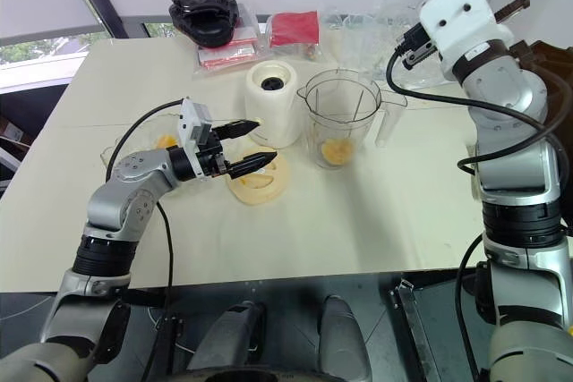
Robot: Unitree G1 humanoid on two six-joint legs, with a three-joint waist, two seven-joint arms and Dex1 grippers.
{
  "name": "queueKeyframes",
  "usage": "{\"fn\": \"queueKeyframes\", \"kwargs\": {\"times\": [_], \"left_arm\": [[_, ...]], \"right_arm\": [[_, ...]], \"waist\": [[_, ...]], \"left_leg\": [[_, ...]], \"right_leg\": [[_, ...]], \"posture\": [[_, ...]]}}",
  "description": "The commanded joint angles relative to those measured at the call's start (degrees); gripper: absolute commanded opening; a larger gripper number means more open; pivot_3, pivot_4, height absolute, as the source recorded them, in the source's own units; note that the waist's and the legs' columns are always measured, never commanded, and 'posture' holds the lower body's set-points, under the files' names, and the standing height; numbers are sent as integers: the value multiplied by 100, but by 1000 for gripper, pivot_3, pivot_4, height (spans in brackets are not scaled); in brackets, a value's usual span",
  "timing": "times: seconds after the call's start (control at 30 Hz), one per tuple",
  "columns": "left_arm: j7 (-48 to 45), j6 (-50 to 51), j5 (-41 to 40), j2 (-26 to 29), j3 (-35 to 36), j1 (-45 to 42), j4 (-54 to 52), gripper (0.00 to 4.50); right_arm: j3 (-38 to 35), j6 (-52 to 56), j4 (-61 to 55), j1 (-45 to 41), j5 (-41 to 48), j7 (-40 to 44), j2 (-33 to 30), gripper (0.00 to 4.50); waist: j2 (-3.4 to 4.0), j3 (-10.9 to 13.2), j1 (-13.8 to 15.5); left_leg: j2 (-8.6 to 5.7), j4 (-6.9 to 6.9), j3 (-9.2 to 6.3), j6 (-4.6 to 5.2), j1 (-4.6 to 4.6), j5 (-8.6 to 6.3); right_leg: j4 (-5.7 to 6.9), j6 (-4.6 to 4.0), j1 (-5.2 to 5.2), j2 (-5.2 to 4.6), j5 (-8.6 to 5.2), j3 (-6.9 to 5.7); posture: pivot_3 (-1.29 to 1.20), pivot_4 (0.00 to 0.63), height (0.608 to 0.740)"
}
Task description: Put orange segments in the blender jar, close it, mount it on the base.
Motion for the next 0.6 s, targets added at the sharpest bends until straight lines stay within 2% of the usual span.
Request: {"fn": "queueKeyframes", "kwargs": {"times": [0.03,0.3,0.43,0.6], "left_arm": [[-17,-63,-116,4,24,-41,-245,4500],[-42,-32,-115,12,-6,-64,-230,4500],[-98,-16,-112,36,-18,-84,-197,4500],[-145,2,-106,44,-17,-127,-155,4500]], "right_arm": [[-380,130,-261,-68,65,-145,112,30],[-1340,1359,-597,-114,705,-652,946,30],[-2360,2245,-810,-370,1342,-1216,1584,30],[-3379,2728,-972,-410,1900,-1797,2017,30]], "waist": [[0,0,-2],[-1,0,7],[-1,-1,10],[0,-1,9]], "left_leg": [[0,0,0,0,0,0],[0,1,-2,0,0,0],[0,1,-4,0,0,0],[-1,0,-5,0,1,0]], "right_leg": [[0,0,0,0,0,0],[4,-1,0,0,1,0],[8,-2,-1,-1,1,0],[10,-2,-1,0,2,0]], "posture": [[0,150,740],[0,150,740],[0,150,740],[0,150,740]]}}
